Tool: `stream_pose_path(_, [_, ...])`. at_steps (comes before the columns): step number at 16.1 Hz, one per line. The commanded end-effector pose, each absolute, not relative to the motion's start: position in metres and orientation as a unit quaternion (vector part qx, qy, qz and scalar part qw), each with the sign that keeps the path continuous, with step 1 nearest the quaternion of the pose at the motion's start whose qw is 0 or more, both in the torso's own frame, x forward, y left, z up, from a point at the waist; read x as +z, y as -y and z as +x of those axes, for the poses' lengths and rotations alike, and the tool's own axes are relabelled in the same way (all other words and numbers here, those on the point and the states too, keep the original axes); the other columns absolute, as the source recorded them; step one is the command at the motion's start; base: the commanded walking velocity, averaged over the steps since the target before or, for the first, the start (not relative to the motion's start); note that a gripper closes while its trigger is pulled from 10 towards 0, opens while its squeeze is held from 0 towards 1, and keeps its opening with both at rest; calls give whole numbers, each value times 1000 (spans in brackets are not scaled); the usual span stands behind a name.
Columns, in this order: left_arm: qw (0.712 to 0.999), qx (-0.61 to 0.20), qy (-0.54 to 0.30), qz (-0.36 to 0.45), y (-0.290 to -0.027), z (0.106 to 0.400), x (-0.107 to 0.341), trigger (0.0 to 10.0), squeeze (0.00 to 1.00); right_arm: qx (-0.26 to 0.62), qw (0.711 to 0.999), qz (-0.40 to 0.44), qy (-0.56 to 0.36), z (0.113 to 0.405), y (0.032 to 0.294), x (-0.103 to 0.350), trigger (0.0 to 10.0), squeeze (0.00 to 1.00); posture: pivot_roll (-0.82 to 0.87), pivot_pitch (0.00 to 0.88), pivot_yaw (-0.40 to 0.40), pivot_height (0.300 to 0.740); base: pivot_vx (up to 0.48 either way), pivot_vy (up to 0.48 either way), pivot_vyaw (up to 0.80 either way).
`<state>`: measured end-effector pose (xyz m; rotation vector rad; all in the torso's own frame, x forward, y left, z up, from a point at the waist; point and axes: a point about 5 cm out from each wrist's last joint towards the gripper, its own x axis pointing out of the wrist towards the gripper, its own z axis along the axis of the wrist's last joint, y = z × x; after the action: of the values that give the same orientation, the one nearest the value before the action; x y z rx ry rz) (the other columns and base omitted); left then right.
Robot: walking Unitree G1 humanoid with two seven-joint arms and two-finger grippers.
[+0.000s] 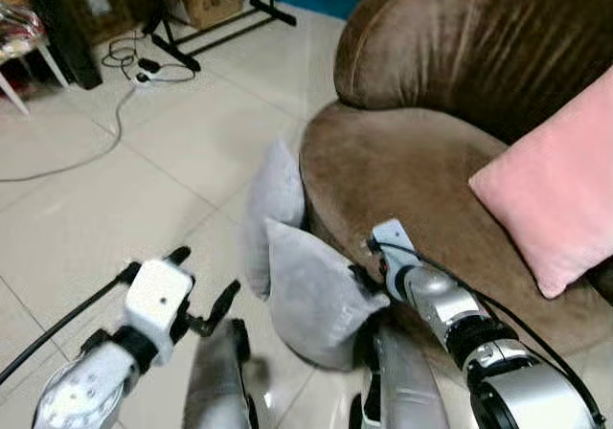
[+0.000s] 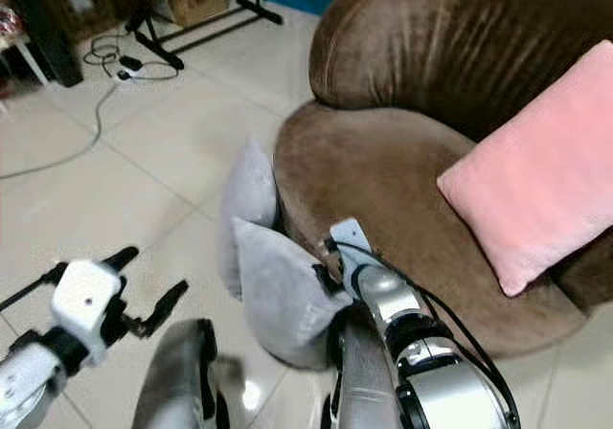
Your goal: Move the pillow to the sofa from floor
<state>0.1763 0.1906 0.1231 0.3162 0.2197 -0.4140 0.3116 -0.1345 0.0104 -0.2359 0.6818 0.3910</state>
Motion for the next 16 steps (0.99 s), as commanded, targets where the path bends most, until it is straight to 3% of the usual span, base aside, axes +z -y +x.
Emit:
stream_pose_path(1, [957,-215,-114,157,-191,165,127,10000,0,215,915,-102,-325,312,129,11,10000,1000,143,192,-45,576,0,0,0])
stream_pose_path(3, [957,-216,-116,156,-191,162,128,10000,0,226,916,-81,-321,313,124,14,10000,1000,141,196,-52,576,0,0,0])
stream_pose_path(4, [957,-214,-118,154,-192,159,130,10000,0,235,925,-21,-298,319,116,23,10000,1000,135,197,-61,576,0,0,0])
stream_pose_path(6, [959,-209,-119,151,-192,157,130,10000,0,232,933,20,-275,324,113,29,10000,1000,137,196,-66,576,0,0,0])
stream_pose_path(10, [956,-219,-127,148,-187,152,130,10000,0,252,913,-84,-311,309,116,9,10000,1000,145,210,-64,576,0,0,0])
stream_pose_path(11, [953,-229,-131,147,-186,151,129,10000,0,236,906,-110,-334,304,119,1,10000,0,148,226,-58,576,0,0,0])
stream_pose_path(16, [946,-252,-139,148,-181,145,131,10000,0,235,887,-144,-371,290,118,-14,10000,0,172,221,-33,576,0,0,0])
